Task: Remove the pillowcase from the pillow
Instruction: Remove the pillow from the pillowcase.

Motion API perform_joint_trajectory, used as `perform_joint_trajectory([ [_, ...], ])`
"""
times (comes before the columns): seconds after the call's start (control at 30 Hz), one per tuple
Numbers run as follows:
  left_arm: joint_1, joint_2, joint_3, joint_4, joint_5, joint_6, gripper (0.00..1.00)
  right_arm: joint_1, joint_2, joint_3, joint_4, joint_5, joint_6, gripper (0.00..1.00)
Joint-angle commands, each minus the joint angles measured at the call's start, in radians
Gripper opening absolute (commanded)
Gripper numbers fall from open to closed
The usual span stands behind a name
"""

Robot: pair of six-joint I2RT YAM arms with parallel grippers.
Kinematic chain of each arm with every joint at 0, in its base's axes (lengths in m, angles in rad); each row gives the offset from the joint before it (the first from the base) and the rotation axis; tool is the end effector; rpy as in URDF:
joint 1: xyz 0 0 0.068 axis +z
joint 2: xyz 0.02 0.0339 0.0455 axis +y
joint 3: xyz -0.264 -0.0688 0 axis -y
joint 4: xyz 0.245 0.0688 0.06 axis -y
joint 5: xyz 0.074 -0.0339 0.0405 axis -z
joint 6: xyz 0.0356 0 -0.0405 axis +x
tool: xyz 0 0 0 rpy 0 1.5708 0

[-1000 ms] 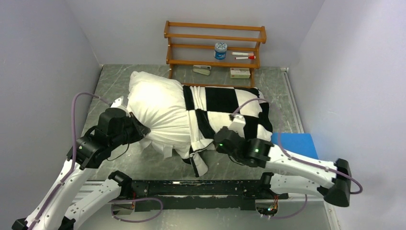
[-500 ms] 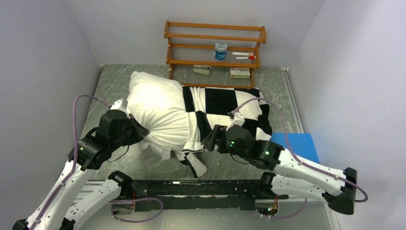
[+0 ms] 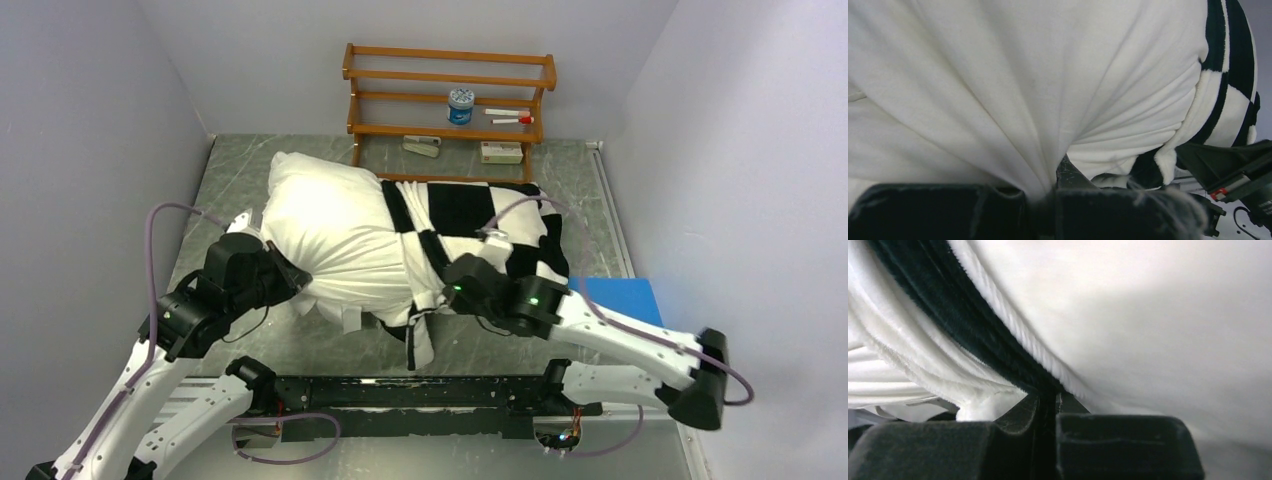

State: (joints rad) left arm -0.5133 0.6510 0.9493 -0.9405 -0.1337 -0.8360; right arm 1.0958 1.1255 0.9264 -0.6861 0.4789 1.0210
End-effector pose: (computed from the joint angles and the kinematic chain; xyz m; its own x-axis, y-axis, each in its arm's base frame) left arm 0.1017 -0.0519 0.3374 -0.6419 -0.4823 -0.5961 -0.1232 0.8322 -0.5406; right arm 0.1176 0.1927 0.2804 -0.7441 0.2076 -0.6349 -0.0408 0.9346 0.3535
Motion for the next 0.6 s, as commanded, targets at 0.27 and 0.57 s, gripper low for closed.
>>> perform_joint_trajectory([
  [0.27, 0.014, -0.087, 0.0, -0.158, -0.205, 0.001, 0.05, -0.111, -0.404, -0.083, 0.063, -0.063, -0.296, 0.29],
  [0.57, 0.013, -0.211, -0.074, -0.2, -0.127, -0.076, 0.05, -0.112, -0.206, 0.257, 0.147, -0.162, -0.596, 0.81],
])
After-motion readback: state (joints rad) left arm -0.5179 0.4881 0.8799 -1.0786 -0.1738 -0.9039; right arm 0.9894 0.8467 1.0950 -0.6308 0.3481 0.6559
